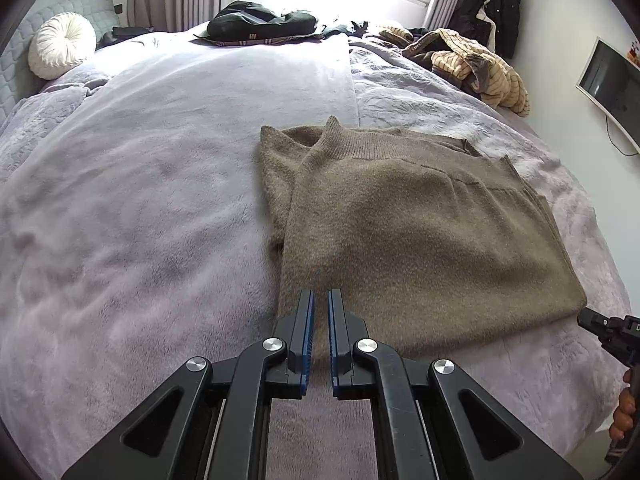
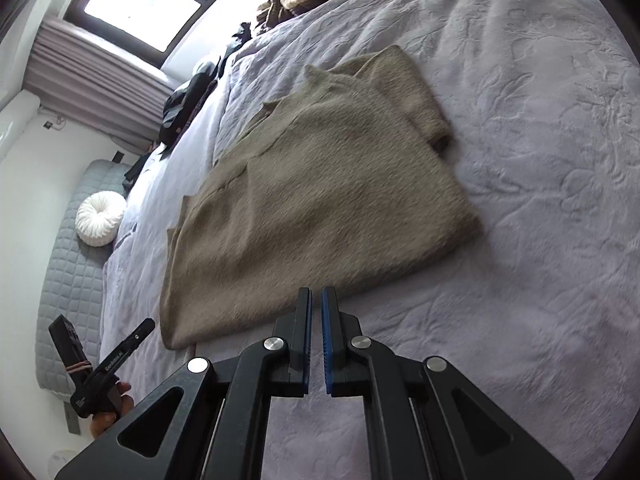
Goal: Fold small clothes
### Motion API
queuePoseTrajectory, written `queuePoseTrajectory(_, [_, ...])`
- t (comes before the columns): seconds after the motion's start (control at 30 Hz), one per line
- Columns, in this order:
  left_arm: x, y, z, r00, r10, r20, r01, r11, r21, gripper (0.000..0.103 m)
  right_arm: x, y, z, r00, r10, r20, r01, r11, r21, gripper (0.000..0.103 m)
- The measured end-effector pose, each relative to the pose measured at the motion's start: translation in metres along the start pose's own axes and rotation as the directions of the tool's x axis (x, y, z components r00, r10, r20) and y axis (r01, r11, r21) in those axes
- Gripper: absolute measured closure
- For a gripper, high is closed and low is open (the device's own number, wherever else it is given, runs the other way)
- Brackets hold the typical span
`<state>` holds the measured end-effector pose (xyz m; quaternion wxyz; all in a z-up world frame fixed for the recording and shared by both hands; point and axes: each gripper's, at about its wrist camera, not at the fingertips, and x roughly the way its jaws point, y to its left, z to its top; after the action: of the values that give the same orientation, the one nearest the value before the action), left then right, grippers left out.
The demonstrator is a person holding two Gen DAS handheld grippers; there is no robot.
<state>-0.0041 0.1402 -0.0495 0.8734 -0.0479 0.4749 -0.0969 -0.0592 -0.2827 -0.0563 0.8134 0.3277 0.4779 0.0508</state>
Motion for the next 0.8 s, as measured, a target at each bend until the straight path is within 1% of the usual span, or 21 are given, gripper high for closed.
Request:
queuePoseTrajectory(0.03, [-0.001,0.001,-0.002,1.0,0.002,-0.002,-0.002,1.0,-0.005,0.095,0.002,0.004,-0.002,1.0,0.001,-0.008,-0.001,1.0,-0.006,0.098])
queuePoseTrajectory(0.07, [-0.002,0.003,-0.004,1.0,0.005,-0.004,-0.005,1.0,-0.01,0.08,0.004,0.006,-0.004,1.0,0.001,-0.013,-0.001,1.0,-0.009,0.097])
queuePoseTrajectory(0.1, [-0.003,0.005,-0.007,1.0,0.008,-0.005,-0.008,1.0,-0.016,0.021,0.007,0.01,-0.006,1.0,0.002,-0.02,-0.002,1.0,-0.014,0.097])
queuePoseTrajectory(0.13, [-0.004,0.009,-0.009,1.0,0.019,-0.004,-0.019,0.999,-0.031,0.0,0.009,0.013,-0.008,1.0,0.003,-0.025,-0.003,1.0,-0.019,0.097])
queuePoseTrajectory(0.17, [-0.009,0.011,-0.012,0.999,0.023,0.024,-0.022,0.999,-0.045,0.002,0.01,0.015,-0.009,1.0,0.004,-0.028,-0.004,1.0,-0.022,0.097])
queuePoseTrajectory(0.2, [-0.012,0.013,-0.014,1.0,0.01,0.029,-0.009,0.999,-0.04,0.002,0.012,0.02,-0.012,0.999,0.005,-0.033,-0.006,1.0,-0.028,0.097])
queuePoseTrajectory(0.33, [-0.015,0.02,-0.019,1.0,0.005,0.022,-0.004,0.999,-0.039,0.002,0.022,0.031,-0.017,0.998,0.01,-0.06,-0.014,0.999,-0.051,0.097])
queuePoseTrajectory(0.4, [-0.016,0.024,-0.02,1.0,0.012,0.019,-0.011,0.999,-0.05,0.002,0.028,0.04,-0.021,0.997,0.01,-0.073,-0.014,0.998,-0.062,0.097])
queuePoseTrajectory(0.47, [-0.015,0.031,-0.021,1.0,0.003,0.013,-0.002,0.998,-0.065,0.002,0.033,0.046,-0.024,0.997,0.01,-0.083,-0.015,0.998,-0.068,0.096])
queuePoseTrajectory(0.53, [-0.012,0.038,-0.022,1.0,0.004,-0.005,-0.004,0.996,-0.086,0.002,0.038,0.051,-0.026,0.996,0.012,-0.093,-0.018,0.997,-0.072,0.08])
queuePoseTrajectory(0.57, [-0.01,0.042,-0.023,1.0,0.006,-0.012,-0.007,0.995,-0.095,0.002,0.041,0.055,-0.028,0.995,0.01,-0.1,-0.018,0.997,-0.077,0.055])
queuePoseTrajectory(0.6, [-0.009,0.045,-0.024,1.0,0.006,-0.017,-0.008,0.995,-0.103,0.002,0.042,0.058,-0.029,0.995,0.014,-0.102,-0.022,0.996,-0.082,0.036])
queuePoseTrajectory(0.67, [-0.008,0.048,-0.025,1.0,-0.009,-0.023,0.007,0.994,-0.111,0.002,0.045,0.064,-0.032,0.994,0.017,-0.109,-0.028,0.995,-0.096,0.035])
queuePoseTrajectory(0.8, [-0.008,0.053,-0.027,1.0,-0.021,-0.021,0.018,0.991,-0.131,0.002,0.06,0.078,-0.04,0.987,0.032,-0.155,-0.05,0.992,-0.113,0.034])
